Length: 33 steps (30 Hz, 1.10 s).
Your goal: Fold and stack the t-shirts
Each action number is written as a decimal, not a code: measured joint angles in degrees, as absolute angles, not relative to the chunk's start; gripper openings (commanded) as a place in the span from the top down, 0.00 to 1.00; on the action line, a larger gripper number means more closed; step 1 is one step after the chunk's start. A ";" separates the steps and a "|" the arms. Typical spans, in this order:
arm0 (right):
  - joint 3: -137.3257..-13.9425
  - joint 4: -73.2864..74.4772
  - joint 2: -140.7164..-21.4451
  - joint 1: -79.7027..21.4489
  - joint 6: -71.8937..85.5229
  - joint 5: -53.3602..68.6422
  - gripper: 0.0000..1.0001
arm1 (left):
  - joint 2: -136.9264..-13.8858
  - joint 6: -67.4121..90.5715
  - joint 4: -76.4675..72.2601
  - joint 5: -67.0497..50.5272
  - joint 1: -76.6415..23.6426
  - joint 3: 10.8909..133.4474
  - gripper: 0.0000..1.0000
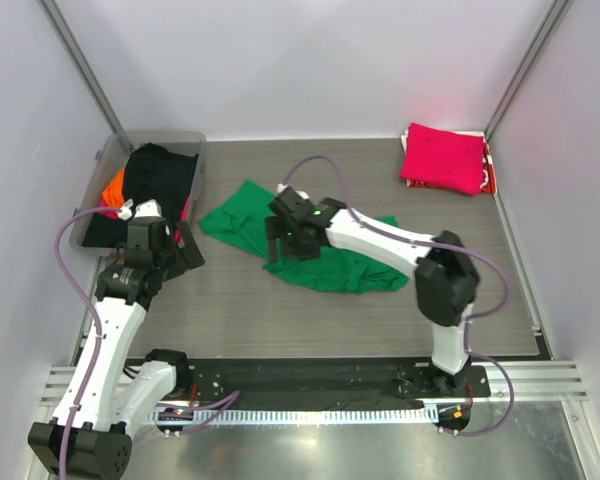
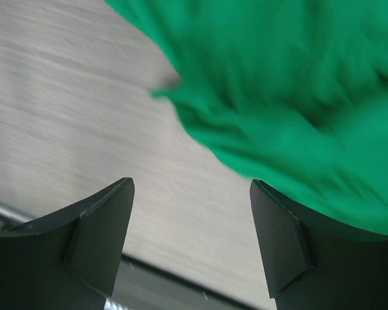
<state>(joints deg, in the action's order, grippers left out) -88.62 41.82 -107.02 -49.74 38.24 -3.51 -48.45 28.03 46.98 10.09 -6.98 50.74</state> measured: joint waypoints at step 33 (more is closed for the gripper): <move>-118.65 54.28 -137.75 -56.80 32.16 -22.85 0.99 | -46.24 28.05 46.96 10.50 -6.98 50.57 0.08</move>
